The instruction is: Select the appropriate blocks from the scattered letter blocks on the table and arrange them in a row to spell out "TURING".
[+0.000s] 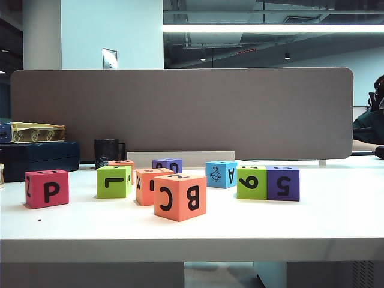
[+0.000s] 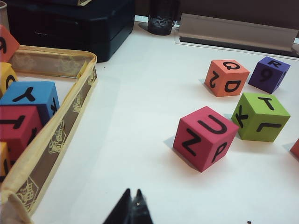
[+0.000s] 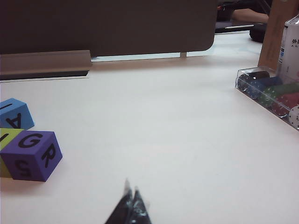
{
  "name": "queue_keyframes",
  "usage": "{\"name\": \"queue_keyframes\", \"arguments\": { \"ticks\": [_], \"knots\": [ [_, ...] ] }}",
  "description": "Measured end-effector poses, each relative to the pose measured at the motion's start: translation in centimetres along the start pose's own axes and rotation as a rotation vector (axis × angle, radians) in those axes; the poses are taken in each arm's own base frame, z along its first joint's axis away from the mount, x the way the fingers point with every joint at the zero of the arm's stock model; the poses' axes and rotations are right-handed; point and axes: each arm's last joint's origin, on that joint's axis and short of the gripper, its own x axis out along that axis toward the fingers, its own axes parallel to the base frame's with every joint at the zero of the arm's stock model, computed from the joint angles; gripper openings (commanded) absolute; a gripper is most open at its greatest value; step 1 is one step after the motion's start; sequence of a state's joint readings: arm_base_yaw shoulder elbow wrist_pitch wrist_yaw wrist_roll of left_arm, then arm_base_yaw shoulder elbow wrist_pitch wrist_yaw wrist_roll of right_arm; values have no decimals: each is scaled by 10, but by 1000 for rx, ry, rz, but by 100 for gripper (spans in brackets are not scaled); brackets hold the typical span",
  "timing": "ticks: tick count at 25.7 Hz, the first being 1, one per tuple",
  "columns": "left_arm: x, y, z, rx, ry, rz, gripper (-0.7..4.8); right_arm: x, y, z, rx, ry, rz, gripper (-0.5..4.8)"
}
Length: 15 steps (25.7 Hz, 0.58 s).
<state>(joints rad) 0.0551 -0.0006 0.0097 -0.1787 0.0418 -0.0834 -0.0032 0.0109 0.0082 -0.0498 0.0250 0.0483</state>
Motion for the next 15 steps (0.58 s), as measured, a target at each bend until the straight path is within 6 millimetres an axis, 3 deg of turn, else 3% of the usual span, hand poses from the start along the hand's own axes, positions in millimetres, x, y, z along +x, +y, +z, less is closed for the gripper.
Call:
{"name": "queue_keyframes", "arguments": {
  "ticks": [6,15],
  "knots": [
    [0,0,0,0,0,0,-6,0,0,1,0,-1,0,-1],
    [0,0,0,0,0,0,-6,-8,1,24,1,-20,1,-1]
  ]
}}
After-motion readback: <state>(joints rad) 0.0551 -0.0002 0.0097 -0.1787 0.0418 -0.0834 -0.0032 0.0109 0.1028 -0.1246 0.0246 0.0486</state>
